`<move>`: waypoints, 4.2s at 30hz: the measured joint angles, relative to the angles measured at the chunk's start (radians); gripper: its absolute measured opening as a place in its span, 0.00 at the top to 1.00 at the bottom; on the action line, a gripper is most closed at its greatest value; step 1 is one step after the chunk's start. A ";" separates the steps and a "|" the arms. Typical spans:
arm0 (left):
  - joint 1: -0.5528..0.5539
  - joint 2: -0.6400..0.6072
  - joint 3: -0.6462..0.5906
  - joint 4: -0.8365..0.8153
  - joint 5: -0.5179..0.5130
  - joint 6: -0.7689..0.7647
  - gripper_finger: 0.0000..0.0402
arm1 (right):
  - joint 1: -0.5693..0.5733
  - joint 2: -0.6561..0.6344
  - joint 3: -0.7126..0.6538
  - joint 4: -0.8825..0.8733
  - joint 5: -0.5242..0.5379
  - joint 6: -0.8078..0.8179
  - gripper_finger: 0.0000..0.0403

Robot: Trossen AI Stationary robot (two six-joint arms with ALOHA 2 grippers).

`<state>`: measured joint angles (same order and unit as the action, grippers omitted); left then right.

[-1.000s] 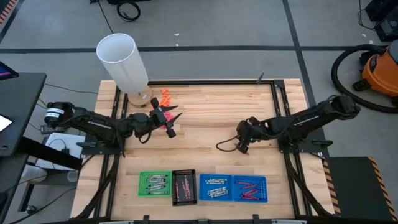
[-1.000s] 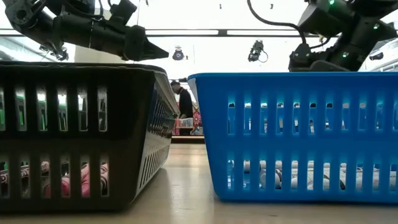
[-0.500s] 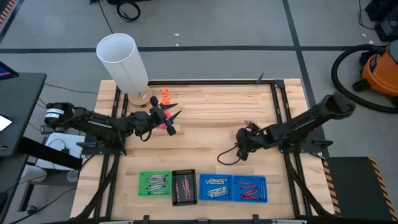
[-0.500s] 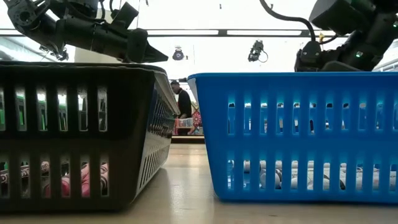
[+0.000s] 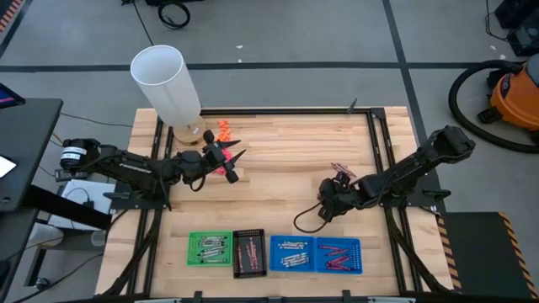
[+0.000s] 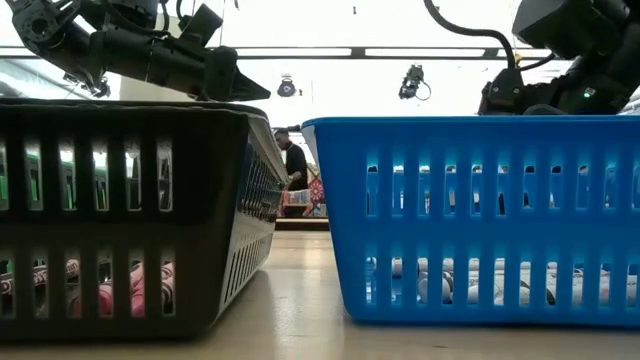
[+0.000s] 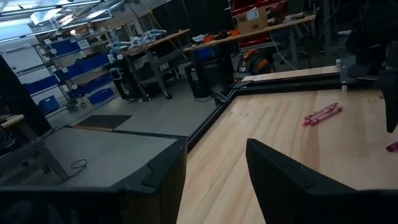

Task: Sort crayons
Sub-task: Put the red crayon into the right blue bin

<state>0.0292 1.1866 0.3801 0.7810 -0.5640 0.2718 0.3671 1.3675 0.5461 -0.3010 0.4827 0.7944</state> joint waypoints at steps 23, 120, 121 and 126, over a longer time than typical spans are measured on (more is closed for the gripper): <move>0.000 0.000 0.000 -0.001 0.000 -0.023 0.56 | 0.080 0.030 -0.010 -0.019 0.066 0.128 0.51; 0.000 0.000 0.000 -0.007 0.020 -0.085 0.56 | 0.246 0.064 0.204 0.017 -0.622 0.239 0.90; 0.000 0.000 0.000 -0.007 0.020 -0.085 0.56 | 0.255 0.063 0.204 0.005 -0.608 0.257 0.89; 0.000 0.000 0.000 -0.007 0.020 -0.085 0.56 | 0.277 0.064 0.203 -0.030 -0.587 0.334 0.83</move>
<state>0.0288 1.1870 0.3798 0.7742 -0.5442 0.1871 0.6438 1.4315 0.7494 -0.3312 -0.1043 1.1283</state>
